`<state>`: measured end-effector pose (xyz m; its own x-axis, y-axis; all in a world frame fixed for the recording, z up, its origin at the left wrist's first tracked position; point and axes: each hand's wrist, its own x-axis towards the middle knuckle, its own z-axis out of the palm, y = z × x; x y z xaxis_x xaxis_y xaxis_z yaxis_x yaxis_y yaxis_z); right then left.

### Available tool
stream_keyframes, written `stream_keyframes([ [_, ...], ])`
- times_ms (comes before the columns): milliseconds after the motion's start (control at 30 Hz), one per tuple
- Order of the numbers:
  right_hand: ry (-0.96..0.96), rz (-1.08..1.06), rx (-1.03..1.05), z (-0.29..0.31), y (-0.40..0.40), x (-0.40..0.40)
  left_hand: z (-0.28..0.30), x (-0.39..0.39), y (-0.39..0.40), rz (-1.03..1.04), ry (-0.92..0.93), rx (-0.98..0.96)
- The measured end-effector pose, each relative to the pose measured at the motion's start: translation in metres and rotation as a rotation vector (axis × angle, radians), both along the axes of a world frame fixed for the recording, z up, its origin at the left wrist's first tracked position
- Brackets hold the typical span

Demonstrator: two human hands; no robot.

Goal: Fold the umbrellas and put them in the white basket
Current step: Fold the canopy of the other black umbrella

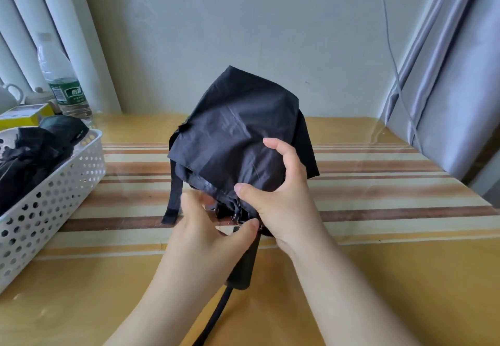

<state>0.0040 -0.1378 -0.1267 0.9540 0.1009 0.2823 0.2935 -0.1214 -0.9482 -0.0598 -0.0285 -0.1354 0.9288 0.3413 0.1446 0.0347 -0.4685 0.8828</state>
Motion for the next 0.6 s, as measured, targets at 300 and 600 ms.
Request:
stream_keyframes([
  [300, -0.161, -0.069, -0.12, -0.012, 0.026, -0.016, -0.016, 0.01, 0.008, -0.25, -0.112, 0.017],
  [600, -0.119, 0.223, -0.188, 0.003, 0.009, -0.004, -0.013, 0.014, 0.019, -0.252, -0.089, -0.41],
])
